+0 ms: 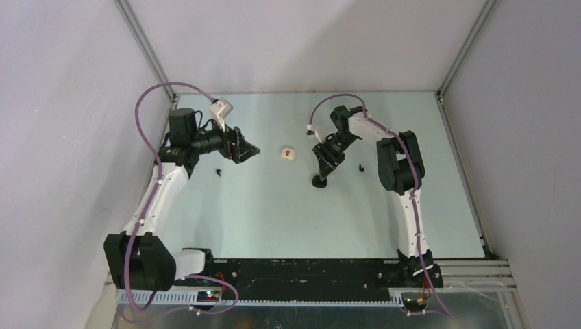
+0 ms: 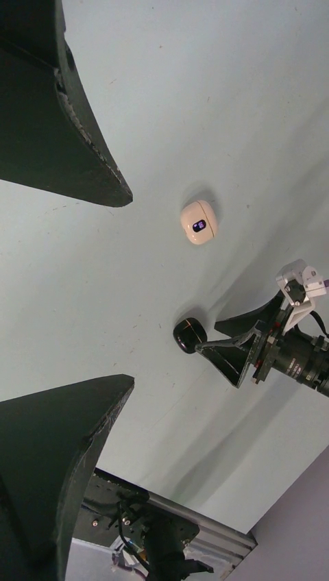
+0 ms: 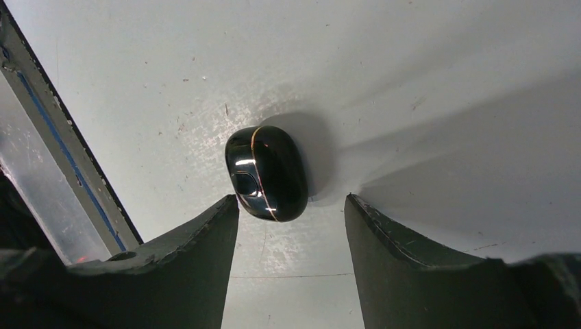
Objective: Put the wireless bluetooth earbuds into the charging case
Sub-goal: Pick up the charging case at the center of the board.
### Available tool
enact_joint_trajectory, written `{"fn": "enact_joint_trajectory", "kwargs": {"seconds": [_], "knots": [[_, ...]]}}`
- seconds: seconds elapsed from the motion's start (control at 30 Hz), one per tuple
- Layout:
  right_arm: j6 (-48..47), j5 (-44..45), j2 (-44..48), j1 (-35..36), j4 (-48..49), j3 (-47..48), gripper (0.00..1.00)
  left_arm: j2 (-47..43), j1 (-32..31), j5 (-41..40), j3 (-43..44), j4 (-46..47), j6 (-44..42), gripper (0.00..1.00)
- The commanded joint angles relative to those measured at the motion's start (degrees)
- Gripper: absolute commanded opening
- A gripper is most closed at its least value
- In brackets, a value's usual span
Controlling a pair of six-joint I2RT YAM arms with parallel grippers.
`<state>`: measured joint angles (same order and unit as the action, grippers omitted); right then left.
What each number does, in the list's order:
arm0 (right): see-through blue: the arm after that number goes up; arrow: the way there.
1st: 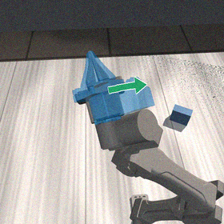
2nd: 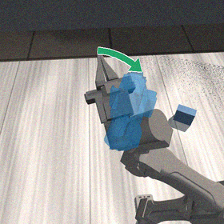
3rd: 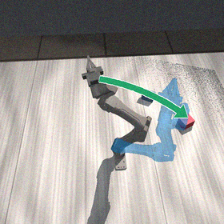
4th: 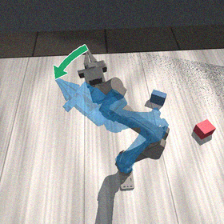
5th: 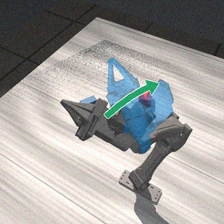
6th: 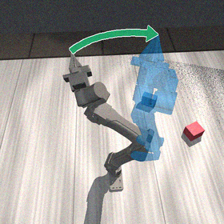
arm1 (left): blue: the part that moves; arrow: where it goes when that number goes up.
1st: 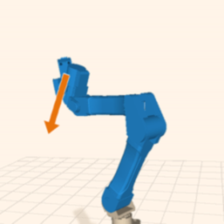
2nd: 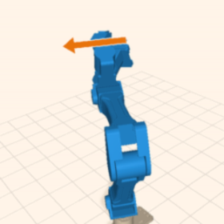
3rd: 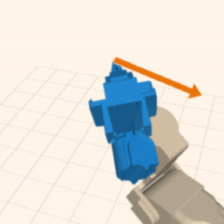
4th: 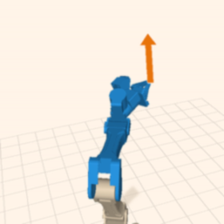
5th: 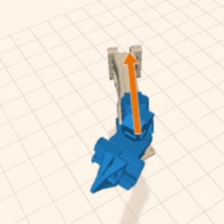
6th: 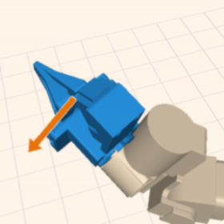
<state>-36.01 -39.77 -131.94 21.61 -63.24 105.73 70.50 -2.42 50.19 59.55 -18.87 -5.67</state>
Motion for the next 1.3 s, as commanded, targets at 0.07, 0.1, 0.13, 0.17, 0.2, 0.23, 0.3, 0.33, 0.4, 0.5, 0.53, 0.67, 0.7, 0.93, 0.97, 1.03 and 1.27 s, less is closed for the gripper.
{"fn": "enact_joint_trajectory", "kwargs": {"seconds": [0.07,0.1,0.13,0.17,0.2,0.23,0.3,0.33,0.4,0.5,0.53,0.67,0.7,0.93,0.97,1.03,1.27], "knots": [[-0.4,2.5,-2.5,1.2,-2.1,0.7,0.63,-0.5,-0.7,1.1,0.0,0.3,-1.4,0.99],[0.0,3.0,-2.4,1.2,-2.0,0.6,0.62,-0.4,-0.7,1.1,0.0,0.4,-1.4,0.99],[0.3,3.3,-2.5,1.4,-1.6,0.3,0.61,-0.4,-0.8,1.2,0.0,0.3,-1.4,0.99],[0.9,3.9,-2.6,1.5,-1.4,0.2,0.58,-0.4,-0.8,1.2,0.0,0.3,-1.3,0.99],[1.2,4.1,-2.7,1.6,-1.2,-0.1,0.57,-0.5,-0.9,1.3,0.0,0.4,-1.2,0.99],[1.3,4.2,-2.7,1.8,-1.2,-0.1,0.56,-0.6,-0.9,1.3,0.0,0.5,-1.2,0.99],[1.5,4.5,-2.5,2.2,-0.9,-0.5,0.56,-0.6,-0.9,1.4,-0.1,0.5,-1.2,0.99],[1.8,4.7,-2.5,2.3,-0.8,-0.8,0.56,-0.8,-0.9,1.4,-0.1,0.6,-1.1,0.99],[1.9,5.4,-2.5,2.5,-0.7,-0.8,0.54,-0.8,-1.0,1.5,-0.1,0.6,-1.1,0.99],[2.3,5.9,-2.9,2.9,-0.8,-0.7,0.49,-0.8,-1.3,1.4,-0.1,0.7,-1.0,0.99],[2.5,5.9,-3.1,3.0,-0.8,-0.7,0.49,-0.8,-1.4,1.4,-0.2,0.7,-1.0,1.0],[2.6,4.7,-3.7,3.3,-2.0,-0.1,0.46,-0.8,-1.7,1.1,-0.2,0.9,-0.8,0.99],[2.6,4.4,-4.0,3.4,-2.5,0.2,0.44,-0.7,-1.8,1.0,-0.2,0.9,-0.8,0.99],[2.6,0.6,-5.4,3.8,-5.2,2.0,0.12,-0.3,-2.7,0.6,-0.5,1.4,-0.6,1.0],[2.4,0.0,-5.5,3.7,-5.5,2.2,0.07,-0.2,-2.8,0.4,-0.5,1.6,-0.4,0.99],[1.8,-3.5,-5.1,3.2,-6.0,2.3,0.02,0.0,-2.9,0.3,-0.8,1.9,-0.1,0.99],[3.3,-10.3,2.5,0.3,-1.2,-2.1,0.0,1.3,-3.9,-1.7,-3.0,7.3,3.5,0.99]]}}
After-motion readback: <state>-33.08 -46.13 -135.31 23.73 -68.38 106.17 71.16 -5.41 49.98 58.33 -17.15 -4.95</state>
